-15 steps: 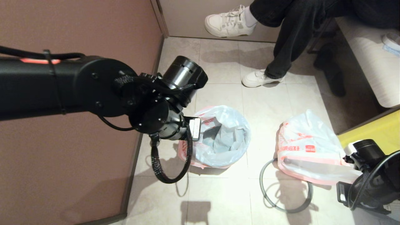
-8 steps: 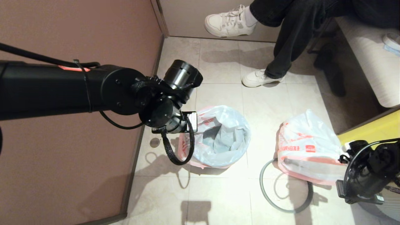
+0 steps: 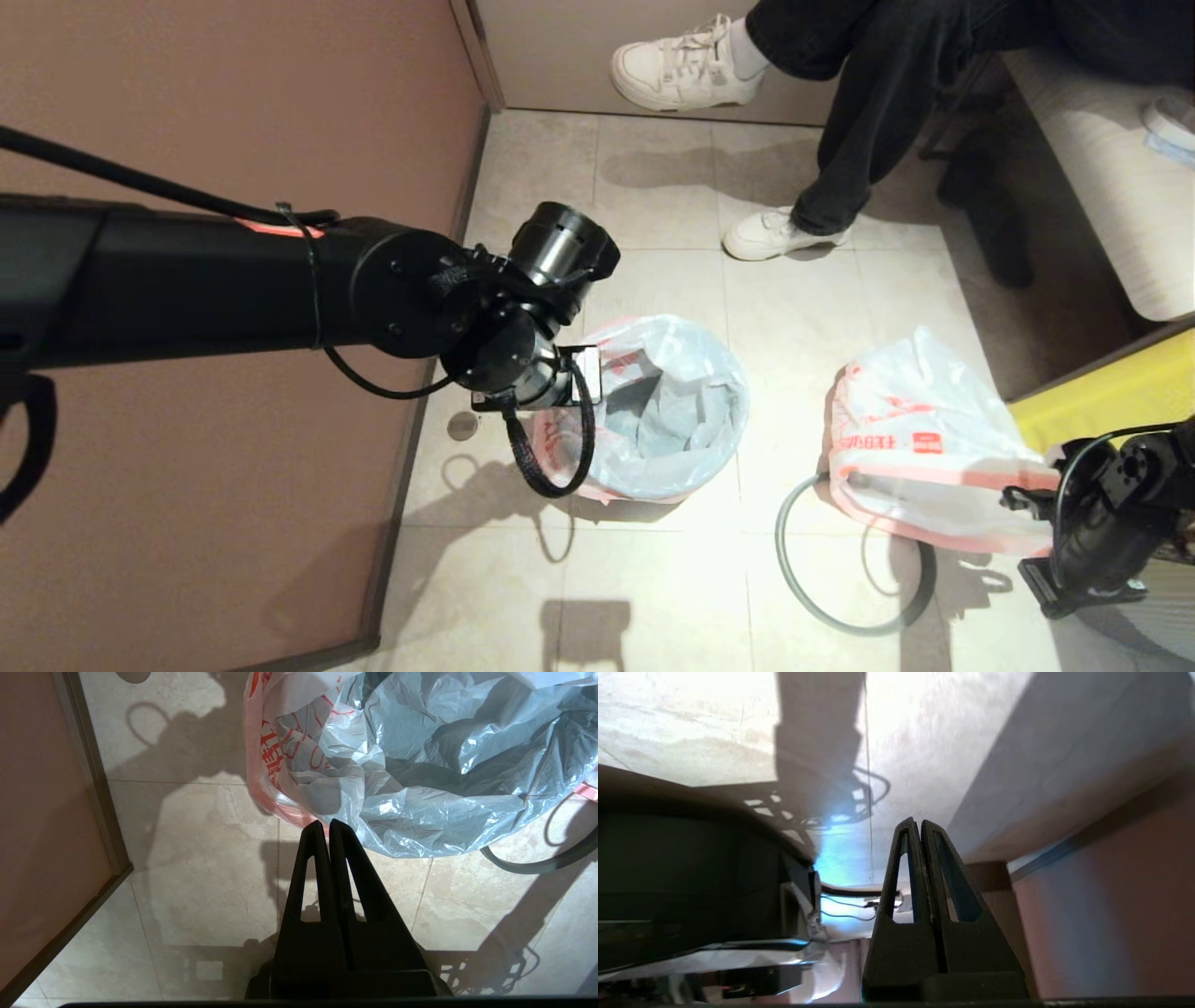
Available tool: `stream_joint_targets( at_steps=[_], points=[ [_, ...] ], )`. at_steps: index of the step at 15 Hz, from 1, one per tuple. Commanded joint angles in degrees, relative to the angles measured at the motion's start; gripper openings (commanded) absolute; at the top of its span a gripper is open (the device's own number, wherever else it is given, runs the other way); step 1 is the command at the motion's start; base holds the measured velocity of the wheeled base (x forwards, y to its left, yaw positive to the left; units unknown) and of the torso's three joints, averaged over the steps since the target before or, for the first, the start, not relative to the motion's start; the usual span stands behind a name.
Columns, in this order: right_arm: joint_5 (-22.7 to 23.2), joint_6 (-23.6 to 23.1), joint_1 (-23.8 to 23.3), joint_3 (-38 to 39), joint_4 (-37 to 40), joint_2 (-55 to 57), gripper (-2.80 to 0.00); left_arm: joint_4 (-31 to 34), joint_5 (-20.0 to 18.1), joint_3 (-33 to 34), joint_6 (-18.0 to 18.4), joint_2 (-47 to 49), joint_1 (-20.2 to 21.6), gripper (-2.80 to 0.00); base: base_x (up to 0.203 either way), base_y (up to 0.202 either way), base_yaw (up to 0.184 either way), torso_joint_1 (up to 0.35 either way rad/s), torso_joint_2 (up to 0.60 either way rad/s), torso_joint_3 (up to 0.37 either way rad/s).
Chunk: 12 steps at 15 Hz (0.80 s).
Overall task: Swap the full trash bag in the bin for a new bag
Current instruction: Place the trash can ring on the trash can
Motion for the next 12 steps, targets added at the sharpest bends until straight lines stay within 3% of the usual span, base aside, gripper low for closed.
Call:
stream_joint_targets(
  at_steps=[1, 6, 8, 12],
  points=[
    [1.2, -2.1, -0.1, -5.0, 0.6, 6.7, -2.80, 0.2, 0.2, -0.5, -0.1, 1.5, 0.0, -2.80, 0.000, 0.000, 0.000, 0.000, 0.00, 0.000],
    [13.9, -10.1, -1.3, -10.1, 1.0, 10.5, -2.80, 0.1, 0.3, -0.8, 0.0, 5.7, -0.7, -2.80, 0.000, 0.000, 0.000, 0.000, 0.00, 0.000],
    [14.9, -12.0, -1.7, -14.7, 2.5, 13.4, -2.80, 0.2, 0.4, -2.2, -0.2, 8.2, -1.5, -2.80, 0.000, 0.000, 0.000, 0.000, 0.00, 0.000],
    [15.1, -12.5, -2.6, -28.9, 12.4, 21.8, -2.80, 0.3, 0.5, -1.5, -0.3, 9.4, -1.5, -2.80, 0.000, 0.000, 0.000, 0.000, 0.00, 0.000]
  ],
)
